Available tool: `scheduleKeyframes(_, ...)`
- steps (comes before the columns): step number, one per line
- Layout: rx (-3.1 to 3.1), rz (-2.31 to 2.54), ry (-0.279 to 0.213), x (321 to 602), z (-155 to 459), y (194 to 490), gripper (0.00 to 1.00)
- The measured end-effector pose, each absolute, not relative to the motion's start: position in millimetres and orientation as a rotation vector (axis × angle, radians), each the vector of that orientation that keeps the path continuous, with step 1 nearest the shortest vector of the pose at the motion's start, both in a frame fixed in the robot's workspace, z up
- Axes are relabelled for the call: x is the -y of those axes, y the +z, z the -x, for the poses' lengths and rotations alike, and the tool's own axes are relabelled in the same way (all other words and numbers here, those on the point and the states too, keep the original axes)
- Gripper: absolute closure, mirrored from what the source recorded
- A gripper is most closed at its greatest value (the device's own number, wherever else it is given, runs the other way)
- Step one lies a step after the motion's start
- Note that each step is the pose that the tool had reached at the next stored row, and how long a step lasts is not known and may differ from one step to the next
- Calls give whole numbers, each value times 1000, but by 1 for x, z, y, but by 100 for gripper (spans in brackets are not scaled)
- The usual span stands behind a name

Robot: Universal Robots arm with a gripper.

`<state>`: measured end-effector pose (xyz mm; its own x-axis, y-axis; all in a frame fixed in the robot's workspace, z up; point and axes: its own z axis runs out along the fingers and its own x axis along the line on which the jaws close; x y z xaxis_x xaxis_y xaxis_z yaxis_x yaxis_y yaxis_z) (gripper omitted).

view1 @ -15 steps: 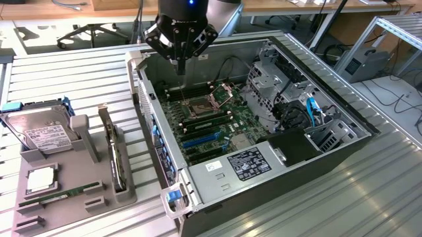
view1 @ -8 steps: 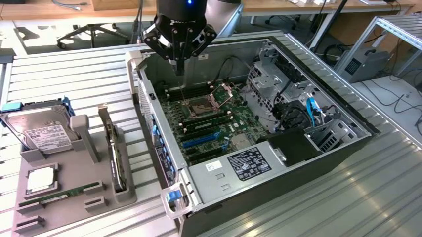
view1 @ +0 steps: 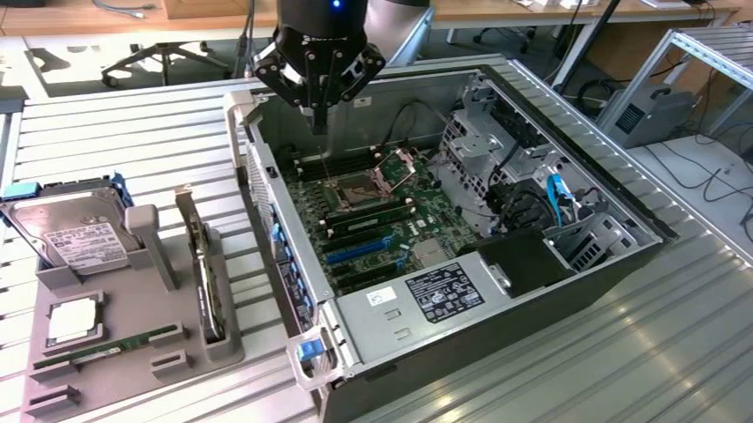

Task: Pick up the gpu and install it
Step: 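Reach for the gpu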

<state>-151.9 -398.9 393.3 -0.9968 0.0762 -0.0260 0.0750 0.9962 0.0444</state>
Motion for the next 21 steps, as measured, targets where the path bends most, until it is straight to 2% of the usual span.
scheduleKeyframes(21, -3111, -118, 68, 399, 156, 393, 89)
